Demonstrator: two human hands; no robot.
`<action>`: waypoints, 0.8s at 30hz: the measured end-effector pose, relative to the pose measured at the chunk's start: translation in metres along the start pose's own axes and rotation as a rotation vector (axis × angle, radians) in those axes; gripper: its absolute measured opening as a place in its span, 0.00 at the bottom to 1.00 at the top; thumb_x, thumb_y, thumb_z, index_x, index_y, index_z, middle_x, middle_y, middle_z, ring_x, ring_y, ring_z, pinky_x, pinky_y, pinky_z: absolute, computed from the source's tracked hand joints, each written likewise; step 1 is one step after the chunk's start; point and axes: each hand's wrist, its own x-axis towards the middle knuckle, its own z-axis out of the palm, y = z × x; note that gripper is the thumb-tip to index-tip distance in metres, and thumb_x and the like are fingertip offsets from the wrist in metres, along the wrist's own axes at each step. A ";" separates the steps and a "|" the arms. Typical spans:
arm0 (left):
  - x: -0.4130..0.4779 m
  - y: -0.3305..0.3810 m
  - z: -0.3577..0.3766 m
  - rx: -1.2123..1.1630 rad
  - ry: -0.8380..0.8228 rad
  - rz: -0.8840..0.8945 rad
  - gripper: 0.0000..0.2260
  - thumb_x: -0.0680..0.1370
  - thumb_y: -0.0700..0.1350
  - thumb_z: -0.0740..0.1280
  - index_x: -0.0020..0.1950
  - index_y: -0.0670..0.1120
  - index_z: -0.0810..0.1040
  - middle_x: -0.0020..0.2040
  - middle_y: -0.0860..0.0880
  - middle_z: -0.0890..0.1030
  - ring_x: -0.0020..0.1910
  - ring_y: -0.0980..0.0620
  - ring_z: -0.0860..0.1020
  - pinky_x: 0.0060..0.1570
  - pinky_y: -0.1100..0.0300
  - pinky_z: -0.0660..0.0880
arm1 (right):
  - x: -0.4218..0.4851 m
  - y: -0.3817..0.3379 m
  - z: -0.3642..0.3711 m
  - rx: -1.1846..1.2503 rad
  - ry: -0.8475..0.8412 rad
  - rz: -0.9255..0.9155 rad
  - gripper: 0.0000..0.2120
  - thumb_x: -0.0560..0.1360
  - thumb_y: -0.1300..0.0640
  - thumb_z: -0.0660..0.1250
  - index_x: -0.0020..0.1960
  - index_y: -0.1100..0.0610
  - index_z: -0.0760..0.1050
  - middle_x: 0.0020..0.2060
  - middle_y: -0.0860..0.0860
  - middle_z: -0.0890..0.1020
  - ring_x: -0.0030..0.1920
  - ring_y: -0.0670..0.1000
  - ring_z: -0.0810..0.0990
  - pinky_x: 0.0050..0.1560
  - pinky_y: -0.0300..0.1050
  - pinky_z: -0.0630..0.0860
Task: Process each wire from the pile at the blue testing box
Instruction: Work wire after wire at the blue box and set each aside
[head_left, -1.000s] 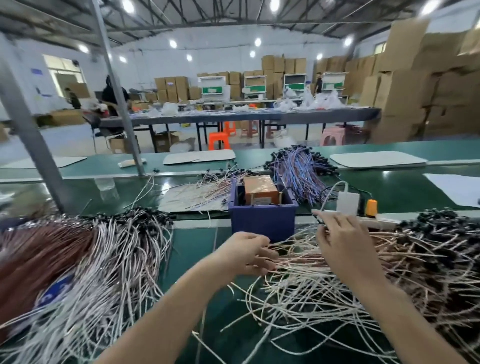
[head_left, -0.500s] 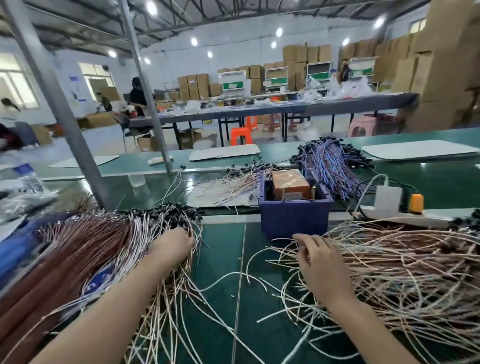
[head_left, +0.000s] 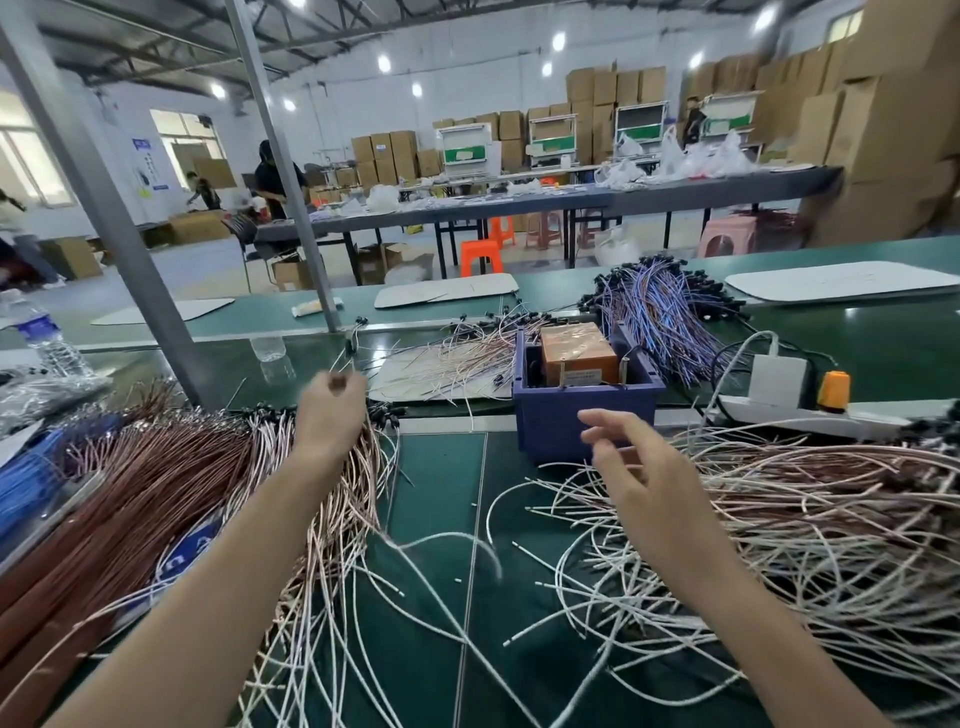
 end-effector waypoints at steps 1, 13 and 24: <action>-0.009 0.022 -0.002 -0.087 0.002 0.098 0.13 0.84 0.48 0.60 0.63 0.40 0.73 0.44 0.49 0.75 0.36 0.55 0.73 0.36 0.61 0.73 | 0.000 -0.009 0.002 0.133 -0.083 0.083 0.10 0.83 0.56 0.61 0.58 0.44 0.79 0.47 0.41 0.85 0.47 0.42 0.83 0.45 0.35 0.79; -0.195 0.052 0.044 -0.541 -0.598 0.203 0.12 0.79 0.51 0.67 0.49 0.42 0.78 0.40 0.47 0.84 0.36 0.52 0.79 0.35 0.62 0.77 | 0.011 -0.057 0.008 1.194 -0.219 0.743 0.21 0.86 0.46 0.54 0.62 0.62 0.75 0.43 0.56 0.83 0.39 0.52 0.82 0.40 0.46 0.79; -0.147 0.008 0.102 -0.665 -0.347 -0.116 0.06 0.83 0.41 0.64 0.59 0.48 0.72 0.37 0.42 0.80 0.36 0.47 0.78 0.35 0.55 0.78 | 0.000 -0.025 0.034 0.399 -0.315 0.049 0.11 0.86 0.51 0.56 0.61 0.42 0.76 0.27 0.43 0.70 0.30 0.43 0.69 0.34 0.39 0.69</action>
